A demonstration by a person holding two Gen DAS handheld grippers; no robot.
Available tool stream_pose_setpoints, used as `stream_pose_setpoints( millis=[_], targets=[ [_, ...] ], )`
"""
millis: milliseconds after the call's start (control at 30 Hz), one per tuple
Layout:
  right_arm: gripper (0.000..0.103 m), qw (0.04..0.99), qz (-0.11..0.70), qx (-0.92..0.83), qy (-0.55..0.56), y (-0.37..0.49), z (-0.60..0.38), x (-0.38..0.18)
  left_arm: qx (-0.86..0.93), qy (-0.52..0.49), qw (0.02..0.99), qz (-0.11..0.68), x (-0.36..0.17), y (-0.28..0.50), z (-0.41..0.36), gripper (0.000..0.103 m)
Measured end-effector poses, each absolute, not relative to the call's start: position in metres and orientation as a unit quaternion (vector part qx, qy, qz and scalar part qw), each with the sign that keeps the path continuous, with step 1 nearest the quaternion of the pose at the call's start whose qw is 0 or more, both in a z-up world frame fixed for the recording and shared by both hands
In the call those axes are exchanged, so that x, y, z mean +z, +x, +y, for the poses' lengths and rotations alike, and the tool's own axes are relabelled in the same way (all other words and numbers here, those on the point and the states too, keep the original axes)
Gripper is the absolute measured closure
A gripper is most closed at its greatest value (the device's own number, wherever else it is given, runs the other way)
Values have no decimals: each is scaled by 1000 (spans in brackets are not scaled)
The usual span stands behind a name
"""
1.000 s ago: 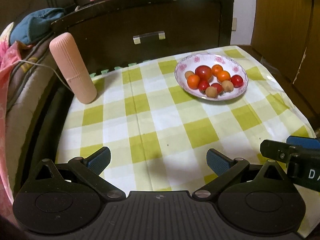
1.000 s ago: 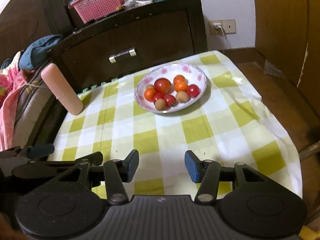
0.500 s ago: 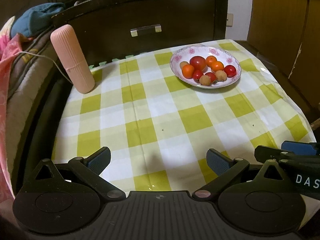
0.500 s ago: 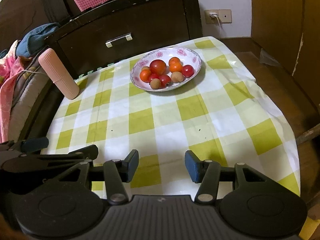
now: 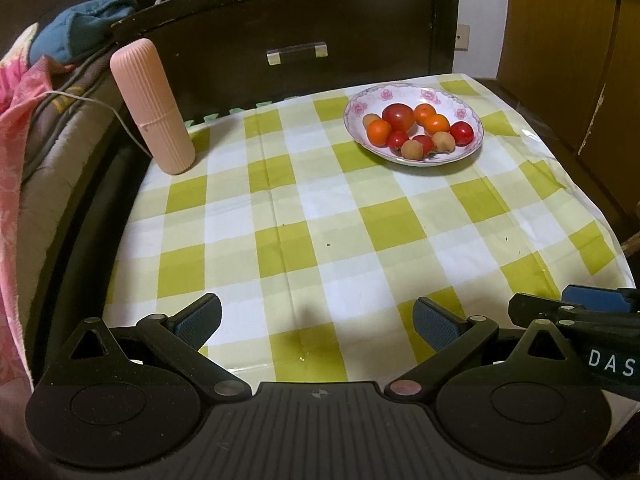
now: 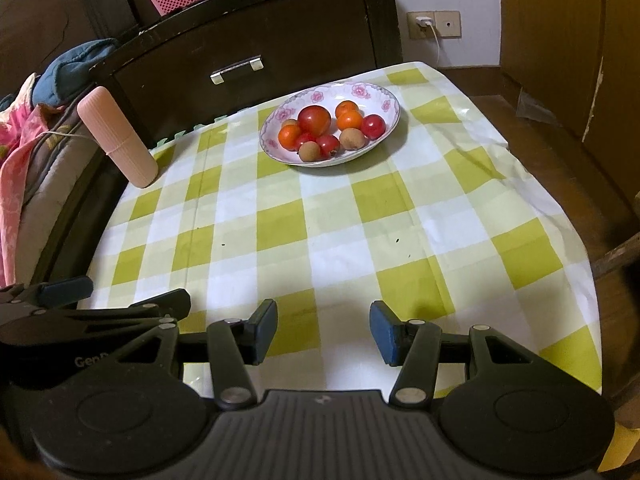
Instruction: Organize fruits
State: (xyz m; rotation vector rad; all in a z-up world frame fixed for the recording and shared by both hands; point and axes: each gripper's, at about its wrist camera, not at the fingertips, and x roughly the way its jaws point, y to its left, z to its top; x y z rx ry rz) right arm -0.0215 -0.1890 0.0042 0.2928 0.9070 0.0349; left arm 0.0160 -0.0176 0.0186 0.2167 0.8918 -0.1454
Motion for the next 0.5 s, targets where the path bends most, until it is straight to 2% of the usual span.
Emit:
stream_pose_setpoints(
  millis=[500],
  targets=[
    [54,888,437,17,140,-23,-188,4,-66,110,897,424,20,13,-17,0]
  ],
)
